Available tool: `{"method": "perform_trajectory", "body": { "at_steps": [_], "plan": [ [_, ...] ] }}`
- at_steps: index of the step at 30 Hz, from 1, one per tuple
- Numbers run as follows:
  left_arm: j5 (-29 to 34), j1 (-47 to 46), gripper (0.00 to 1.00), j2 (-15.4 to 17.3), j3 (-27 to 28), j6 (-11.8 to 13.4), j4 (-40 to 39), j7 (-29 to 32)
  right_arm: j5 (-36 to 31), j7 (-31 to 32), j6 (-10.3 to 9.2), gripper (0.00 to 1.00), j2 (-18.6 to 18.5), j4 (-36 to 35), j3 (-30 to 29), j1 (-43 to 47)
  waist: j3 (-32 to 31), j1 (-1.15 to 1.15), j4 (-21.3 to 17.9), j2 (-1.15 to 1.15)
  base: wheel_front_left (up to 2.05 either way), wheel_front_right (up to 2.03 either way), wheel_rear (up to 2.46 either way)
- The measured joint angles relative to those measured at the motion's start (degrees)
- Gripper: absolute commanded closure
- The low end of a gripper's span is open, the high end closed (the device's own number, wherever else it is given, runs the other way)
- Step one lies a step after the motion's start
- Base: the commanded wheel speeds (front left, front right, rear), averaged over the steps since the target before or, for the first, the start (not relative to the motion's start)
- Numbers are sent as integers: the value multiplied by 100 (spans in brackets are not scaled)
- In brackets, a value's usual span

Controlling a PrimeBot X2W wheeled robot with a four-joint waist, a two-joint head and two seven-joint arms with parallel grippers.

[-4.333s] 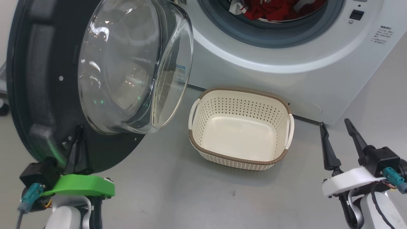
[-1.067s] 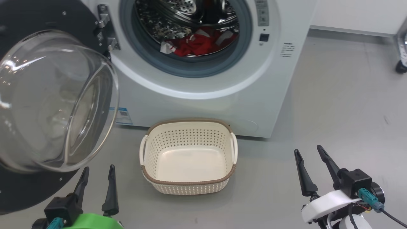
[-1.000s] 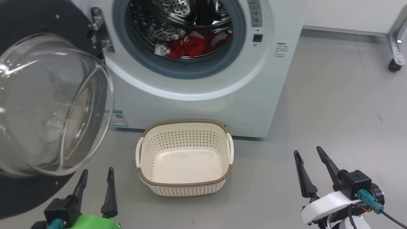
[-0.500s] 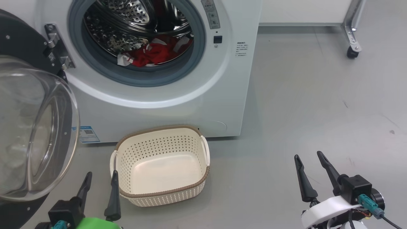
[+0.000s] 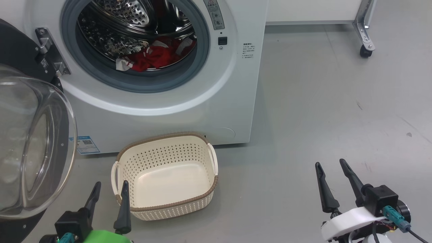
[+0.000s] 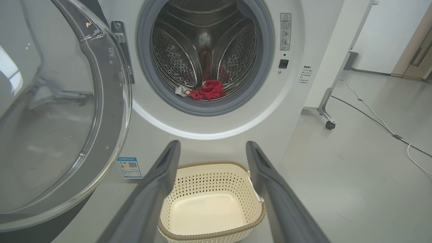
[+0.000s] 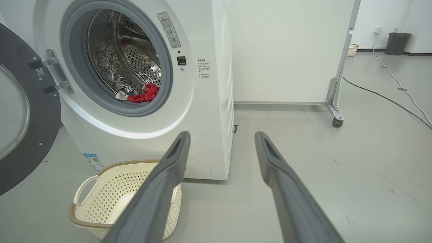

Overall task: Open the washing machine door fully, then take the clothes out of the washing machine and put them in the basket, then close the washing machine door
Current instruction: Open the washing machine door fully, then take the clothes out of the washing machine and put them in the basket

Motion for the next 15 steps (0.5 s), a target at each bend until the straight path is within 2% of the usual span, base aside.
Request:
{"method": "perform_trajectory", "body": {
  "at_steps": [15],
  "plan": [
    [3,0,0,-1,-18,21,-46,5,0,0,-36,0,1,-47,0,17,31,0,-30,0,0,0,0]
  ]
}}
